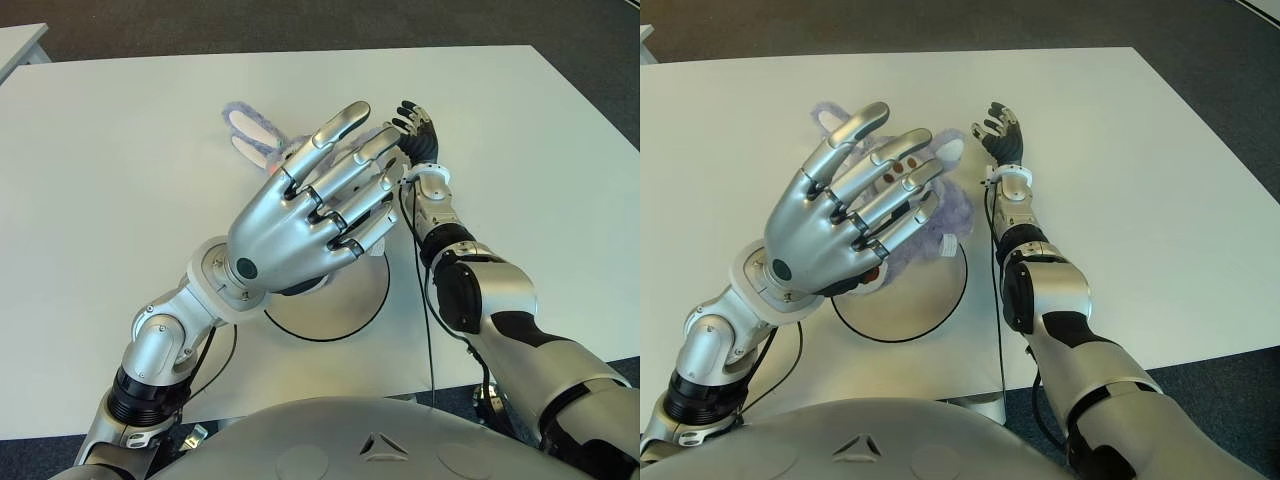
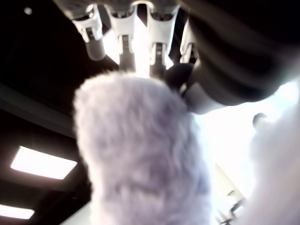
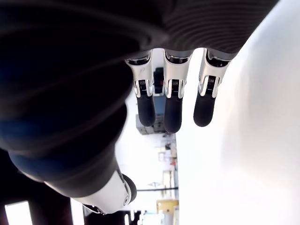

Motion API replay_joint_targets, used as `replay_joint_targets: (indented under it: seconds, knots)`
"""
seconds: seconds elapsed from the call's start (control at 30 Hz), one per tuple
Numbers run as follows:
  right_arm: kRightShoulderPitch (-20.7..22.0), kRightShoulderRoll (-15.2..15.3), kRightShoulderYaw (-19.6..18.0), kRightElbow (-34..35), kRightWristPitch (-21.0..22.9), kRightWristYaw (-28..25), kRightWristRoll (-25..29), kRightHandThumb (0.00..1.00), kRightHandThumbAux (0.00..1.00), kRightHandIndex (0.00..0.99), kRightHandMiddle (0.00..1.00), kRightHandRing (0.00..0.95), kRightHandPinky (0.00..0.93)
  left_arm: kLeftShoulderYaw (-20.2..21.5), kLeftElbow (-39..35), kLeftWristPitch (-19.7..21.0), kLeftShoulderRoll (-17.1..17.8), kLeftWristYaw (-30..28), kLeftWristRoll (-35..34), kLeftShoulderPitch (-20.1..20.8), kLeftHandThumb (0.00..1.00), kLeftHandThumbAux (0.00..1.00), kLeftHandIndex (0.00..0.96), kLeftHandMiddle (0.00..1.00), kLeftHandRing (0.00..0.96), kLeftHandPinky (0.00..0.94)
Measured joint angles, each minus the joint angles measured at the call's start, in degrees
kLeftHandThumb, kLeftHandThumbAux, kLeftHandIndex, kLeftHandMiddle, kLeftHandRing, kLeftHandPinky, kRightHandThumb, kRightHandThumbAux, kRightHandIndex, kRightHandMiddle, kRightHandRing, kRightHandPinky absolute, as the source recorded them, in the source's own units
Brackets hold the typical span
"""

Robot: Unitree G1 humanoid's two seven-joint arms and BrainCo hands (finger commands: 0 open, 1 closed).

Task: Put the doll into the plate.

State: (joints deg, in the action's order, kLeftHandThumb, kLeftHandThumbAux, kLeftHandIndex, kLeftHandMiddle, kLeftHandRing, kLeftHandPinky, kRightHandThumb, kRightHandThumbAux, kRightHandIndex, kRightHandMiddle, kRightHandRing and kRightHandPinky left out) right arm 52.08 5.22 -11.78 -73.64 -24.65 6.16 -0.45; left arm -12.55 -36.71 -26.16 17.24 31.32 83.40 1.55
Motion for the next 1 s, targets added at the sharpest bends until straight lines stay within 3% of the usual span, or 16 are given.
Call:
replay_joint_targets:
  seconds: [1.0]
  knots:
    - [0.0, 0.0, 0.5, 0.0, 0.0, 0.2, 0.1, 0.394, 0.891, 0.157, 0.172, 0.188, 0.213, -2.2, -0.3, 3.7, 2.3, 1.0, 0.4, 0.0, 0.72, 0.7, 0.416, 0.34, 0.224, 0.067]
